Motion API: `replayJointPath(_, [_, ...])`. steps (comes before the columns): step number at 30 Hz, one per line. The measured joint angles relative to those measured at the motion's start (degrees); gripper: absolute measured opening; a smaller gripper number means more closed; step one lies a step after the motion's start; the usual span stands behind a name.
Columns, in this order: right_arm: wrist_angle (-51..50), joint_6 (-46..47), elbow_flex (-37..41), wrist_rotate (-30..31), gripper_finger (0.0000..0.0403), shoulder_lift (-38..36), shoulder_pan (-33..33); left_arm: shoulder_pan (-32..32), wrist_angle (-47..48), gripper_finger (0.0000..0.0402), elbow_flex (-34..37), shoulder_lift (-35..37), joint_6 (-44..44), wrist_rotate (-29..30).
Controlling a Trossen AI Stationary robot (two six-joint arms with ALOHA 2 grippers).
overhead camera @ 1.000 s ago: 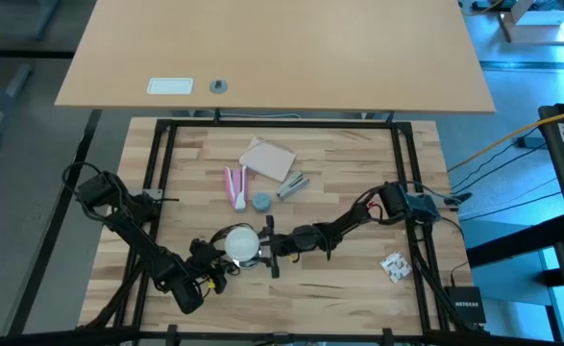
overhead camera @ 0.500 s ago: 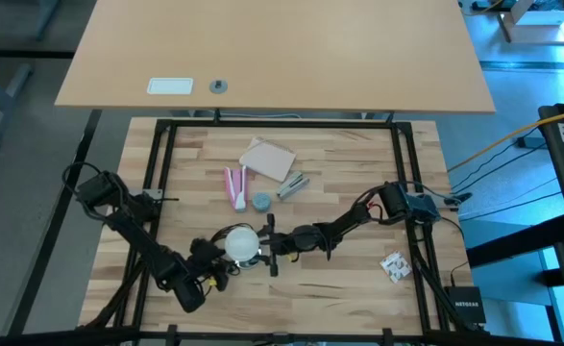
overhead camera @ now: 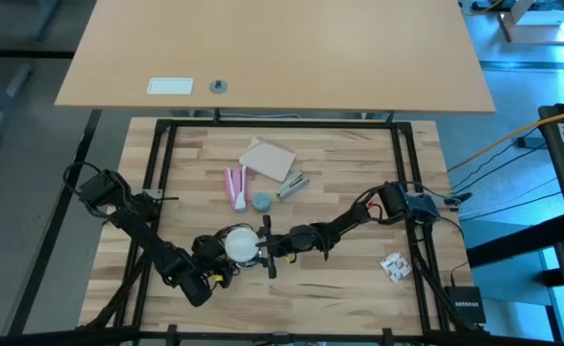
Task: Screw lightbulb
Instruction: Insert the lightbulb into the lamp
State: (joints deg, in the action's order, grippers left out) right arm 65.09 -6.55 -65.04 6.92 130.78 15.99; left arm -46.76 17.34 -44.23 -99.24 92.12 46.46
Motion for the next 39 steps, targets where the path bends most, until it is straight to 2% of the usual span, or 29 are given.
replayJointPath(9, [-0.2, 0.1, 0.0, 0.5, 0.0235, 0.0, -0.2, 0.0, 0.0, 0.0221, 0.0, 0.0, -0.6, 0.0])
replayJointPath(21, [-0.6, 0.4, 0.0, 0.5, 0.0164, 0.0, -0.4, 0.0, 0.0, 0.0221, 0.0, 0.0, -0.6, 0.0])
replayJointPath(29, [-0.6, 0.3, 0.0, 0.6, 0.0181, 0.0, -0.4, 0.0, 0.0, 0.0221, 0.0, 0.0, -0.6, 0.0])
replayJointPath(39, [-0.7, 0.3, 0.0, 1.0, 0.0185, 0.0, -0.4, 0.1, 1.7, 0.0221, 0.0, 0.0, 1.2, -0.9])
